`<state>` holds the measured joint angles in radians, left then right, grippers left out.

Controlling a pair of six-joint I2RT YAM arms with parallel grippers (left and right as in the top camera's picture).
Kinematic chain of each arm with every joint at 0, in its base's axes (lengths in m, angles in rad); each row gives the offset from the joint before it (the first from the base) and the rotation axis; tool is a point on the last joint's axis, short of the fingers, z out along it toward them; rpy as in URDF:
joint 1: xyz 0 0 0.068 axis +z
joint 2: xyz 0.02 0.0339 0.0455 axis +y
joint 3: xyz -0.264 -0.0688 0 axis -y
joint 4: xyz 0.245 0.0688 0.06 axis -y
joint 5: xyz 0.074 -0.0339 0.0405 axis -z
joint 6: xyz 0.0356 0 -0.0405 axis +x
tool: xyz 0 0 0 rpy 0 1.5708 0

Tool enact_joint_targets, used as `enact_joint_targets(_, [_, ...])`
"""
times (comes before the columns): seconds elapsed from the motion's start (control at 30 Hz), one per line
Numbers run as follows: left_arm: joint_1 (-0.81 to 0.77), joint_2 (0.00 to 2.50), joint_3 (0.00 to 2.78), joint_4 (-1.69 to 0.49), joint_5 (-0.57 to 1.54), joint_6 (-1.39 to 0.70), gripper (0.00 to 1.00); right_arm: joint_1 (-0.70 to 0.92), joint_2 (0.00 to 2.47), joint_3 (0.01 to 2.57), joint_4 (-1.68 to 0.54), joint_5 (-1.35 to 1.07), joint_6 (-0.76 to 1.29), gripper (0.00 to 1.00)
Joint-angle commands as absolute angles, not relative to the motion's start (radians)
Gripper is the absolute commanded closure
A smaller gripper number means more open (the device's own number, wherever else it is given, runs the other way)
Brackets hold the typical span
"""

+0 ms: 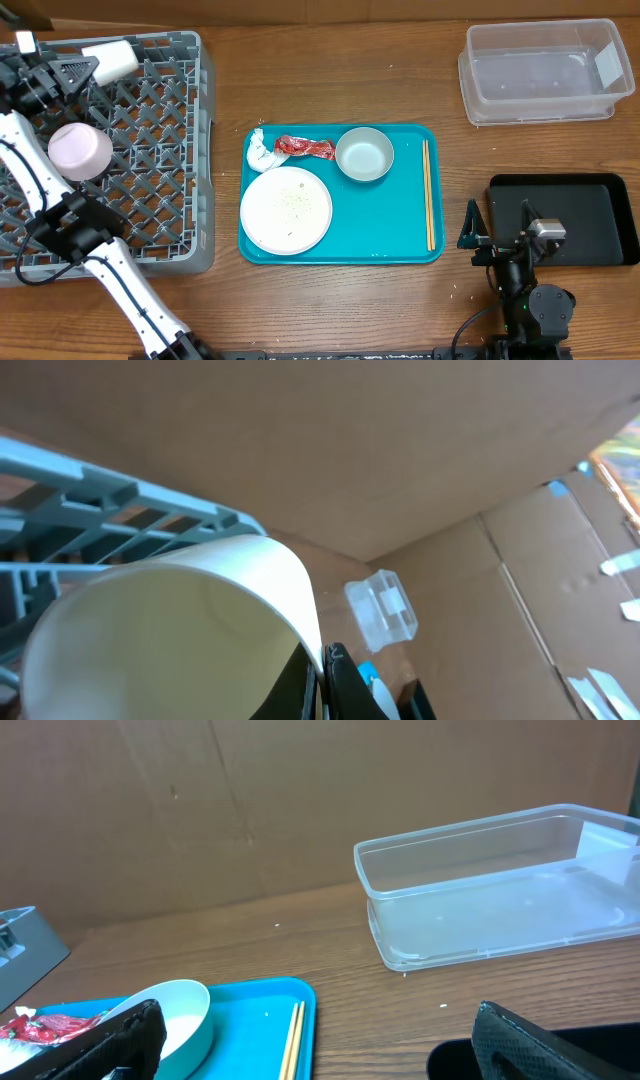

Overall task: Sort waste into correct bins and load items into the dishwasher
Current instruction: 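Place the cup upside down in the rack's back row and release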

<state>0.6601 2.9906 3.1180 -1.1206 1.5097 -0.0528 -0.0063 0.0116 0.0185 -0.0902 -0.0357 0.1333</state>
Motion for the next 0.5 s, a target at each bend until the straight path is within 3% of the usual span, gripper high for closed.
enact_joint_targets(0.0, [0.655, 2.995, 3.120, -1.137, 1.428, -0.056, 0.96, -0.007, 0.003, 0.008, -0.084, -0.024, 0.130, 0.00])
enact_joint_targets(0.47, [0.704, 3.005, 3.085, -1.230, 1.290, -0.083, 0.96, -0.007, 0.003, 0.008, -0.084, -0.024, 0.130, 0.00])
